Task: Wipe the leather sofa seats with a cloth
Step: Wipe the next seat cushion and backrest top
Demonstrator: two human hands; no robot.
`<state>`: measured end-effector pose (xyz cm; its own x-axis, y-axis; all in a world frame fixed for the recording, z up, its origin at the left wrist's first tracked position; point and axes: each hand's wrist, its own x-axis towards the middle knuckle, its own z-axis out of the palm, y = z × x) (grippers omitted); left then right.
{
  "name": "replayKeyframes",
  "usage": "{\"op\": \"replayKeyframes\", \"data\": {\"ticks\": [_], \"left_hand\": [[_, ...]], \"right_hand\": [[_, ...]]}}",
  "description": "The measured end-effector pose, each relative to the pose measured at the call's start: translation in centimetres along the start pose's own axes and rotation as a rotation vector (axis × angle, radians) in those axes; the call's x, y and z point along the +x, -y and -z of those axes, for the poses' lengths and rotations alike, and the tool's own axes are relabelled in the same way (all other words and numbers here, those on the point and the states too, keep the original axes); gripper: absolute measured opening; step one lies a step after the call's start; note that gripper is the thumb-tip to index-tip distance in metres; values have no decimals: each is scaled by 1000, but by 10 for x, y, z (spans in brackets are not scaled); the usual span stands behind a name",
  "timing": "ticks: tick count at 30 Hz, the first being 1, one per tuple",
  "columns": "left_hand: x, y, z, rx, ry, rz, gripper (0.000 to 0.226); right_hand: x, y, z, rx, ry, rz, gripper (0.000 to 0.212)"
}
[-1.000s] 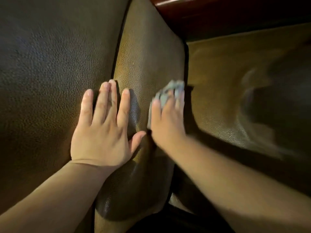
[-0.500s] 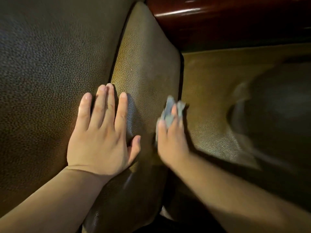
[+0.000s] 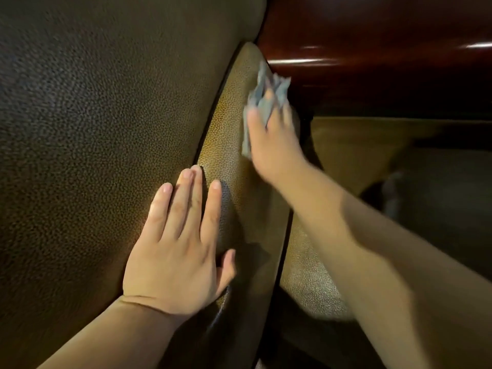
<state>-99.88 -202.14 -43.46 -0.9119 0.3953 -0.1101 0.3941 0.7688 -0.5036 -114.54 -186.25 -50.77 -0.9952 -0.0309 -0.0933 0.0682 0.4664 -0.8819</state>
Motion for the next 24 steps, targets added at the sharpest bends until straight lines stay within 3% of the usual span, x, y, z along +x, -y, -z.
{"op": "replayKeyframes", "data": {"ticks": [2,4,7,11,16,20,24], "left_hand": [[0,-1,-1,-5,2,6,99],[0,0,-2,-10,7,3,99],[-1,-1,-4,-16,-15,-1,97],[0,-1,-3,-13,-11,-2,95],[0,-2,-3,22,-7,-5,97],[-1,-2,-2,0,-9,6,99],[-1,-1,-5,36,-6,-10,98]], "right_hand": [[43,5,14,120,-34,-78,58],[31,13,10,165,-73,-113,63],[-43,22,-18,-32,-76,230,59],[-43,15,-17,84,51,129,63],[23,-27,-7,245,-109,-56,64],[-16,-64,-29,290,-81,-276,68],[22,-106,-34,411,-66,-453,75]]}}
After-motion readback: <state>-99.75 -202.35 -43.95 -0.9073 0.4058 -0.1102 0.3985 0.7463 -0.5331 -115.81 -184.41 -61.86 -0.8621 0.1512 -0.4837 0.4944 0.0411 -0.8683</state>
